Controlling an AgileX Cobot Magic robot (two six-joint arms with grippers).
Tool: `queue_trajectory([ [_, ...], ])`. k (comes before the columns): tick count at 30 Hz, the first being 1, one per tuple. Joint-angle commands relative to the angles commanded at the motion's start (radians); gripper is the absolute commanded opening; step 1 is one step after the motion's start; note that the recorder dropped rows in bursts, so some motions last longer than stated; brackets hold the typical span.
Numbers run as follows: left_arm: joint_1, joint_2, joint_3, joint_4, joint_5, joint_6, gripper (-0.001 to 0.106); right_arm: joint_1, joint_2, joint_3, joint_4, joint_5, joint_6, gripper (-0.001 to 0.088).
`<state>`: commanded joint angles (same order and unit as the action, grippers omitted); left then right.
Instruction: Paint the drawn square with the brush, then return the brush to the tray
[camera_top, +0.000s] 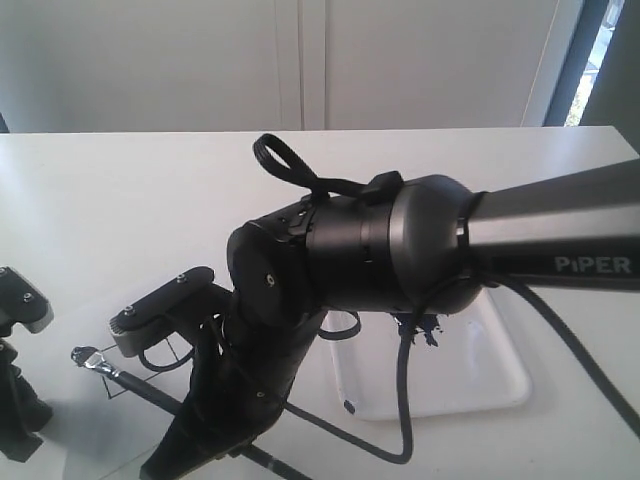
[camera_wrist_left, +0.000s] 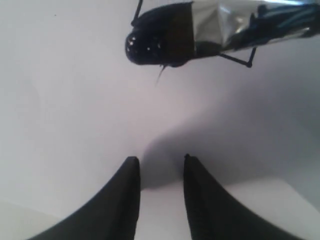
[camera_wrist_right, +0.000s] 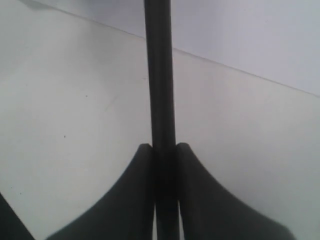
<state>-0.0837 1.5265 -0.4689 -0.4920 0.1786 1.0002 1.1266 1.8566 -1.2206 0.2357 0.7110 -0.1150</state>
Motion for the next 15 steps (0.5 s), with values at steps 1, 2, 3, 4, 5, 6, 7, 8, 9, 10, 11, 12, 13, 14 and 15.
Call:
queue_trajectory([
  [1, 0.0, 0.0, 0.0, 0.0, -0.005, 0.0, 0.037, 0.0, 0.0, 0.0, -0.026, 0.0, 0.027, 0.0],
  [2, 0.0, 0.0, 0.0, 0.0, -0.005, 0.0, 0.037, 0.0, 0.0, 0.0, -0.07, 0.005, 0.067, 0.0],
  [3, 0.0, 0.0, 0.0, 0.0, -0.007, 0.0, 0.037, 0.0, 0.0, 0.0, -0.111, 0.017, 0.107, 0.0],
  [4, 0.0, 0.0, 0.0, 0.0, -0.007, 0.0, 0.037, 0.0, 0.0, 0.0, -0.142, 0.022, 0.135, 0.0],
  [5, 0.0, 0.0, 0.0, 0.0, -0.007, 0.0, 0.037, 0.0, 0.0, 0.0, -0.163, 0.033, 0.157, 0.0],
  [6, 0.0, 0.0, 0.0, 0.0, -0.007, 0.0, 0.037, 0.0, 0.0, 0.0, -0.165, 0.033, 0.162, 0.0],
  [7, 0.0, 0.0, 0.0, 0.0, -0.007, 0.0, 0.037, 0.0, 0.0, 0.0, -0.165, 0.033, 0.162, 0.0],
  [8, 0.0, 0.0, 0.0, 0.0, -0.007, 0.0, 0.037, 0.0, 0.0, 0.0, -0.163, 0.026, 0.163, 0.0],
  [9, 0.0, 0.0, 0.0, 0.0, -0.007, 0.0, 0.037, 0.001, 0.0, 0.0, -0.157, 0.02, 0.163, 0.0],
  [10, 0.0, 0.0, 0.0, 0.0, -0.007, 0.0, 0.037, 0.001, 0.0, 0.0, -0.152, 0.015, 0.163, 0.0],
  [11, 0.0, 0.0, 0.0, 0.0, -0.007, 0.0, 0.037, 0.001, 0.0, 0.0, -0.147, 0.01, 0.161, 0.0],
  [12, 0.0, 0.0, 0.0, 0.0, -0.007, 0.0, 0.037, 0.001, 0.0, 0.0, -0.147, 0.008, 0.161, 0.0],
  [13, 0.0, 0.0, 0.0, 0.0, -0.007, 0.0, 0.037, 0.001, 0.0, 0.0, -0.145, 0.008, 0.161, 0.0],
  [14, 0.0, 0.0, 0.0, 0.0, -0.007, 0.0, 0.037, 0.001, 0.0, 0.0, -0.143, 0.008, 0.161, 0.0],
  [15, 0.0, 0.0, 0.0, 0.0, -0.007, 0.0, 0.037, 0.001, 0.0, 0.0, -0.137, 0.008, 0.154, 0.0],
])
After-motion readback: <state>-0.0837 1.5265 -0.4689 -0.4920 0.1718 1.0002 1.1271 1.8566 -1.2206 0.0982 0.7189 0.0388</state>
